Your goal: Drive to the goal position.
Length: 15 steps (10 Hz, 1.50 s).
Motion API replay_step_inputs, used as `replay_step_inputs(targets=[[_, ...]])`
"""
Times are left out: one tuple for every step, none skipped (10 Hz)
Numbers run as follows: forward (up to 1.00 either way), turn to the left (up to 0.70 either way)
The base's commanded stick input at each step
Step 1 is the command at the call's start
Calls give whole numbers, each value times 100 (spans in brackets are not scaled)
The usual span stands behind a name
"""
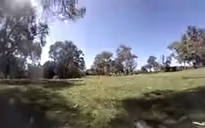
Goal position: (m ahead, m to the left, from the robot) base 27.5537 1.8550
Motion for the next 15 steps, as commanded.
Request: replay_step_inputs(targets=[[85, 0], [85, 0], [85, 0], [85, 0], [85, 0], [85, 0], [85, 0], [85, 0], [85, 0], [85, 0], [85, 0], [85, 0], [85, 0], [85, 0], [85, 0]])
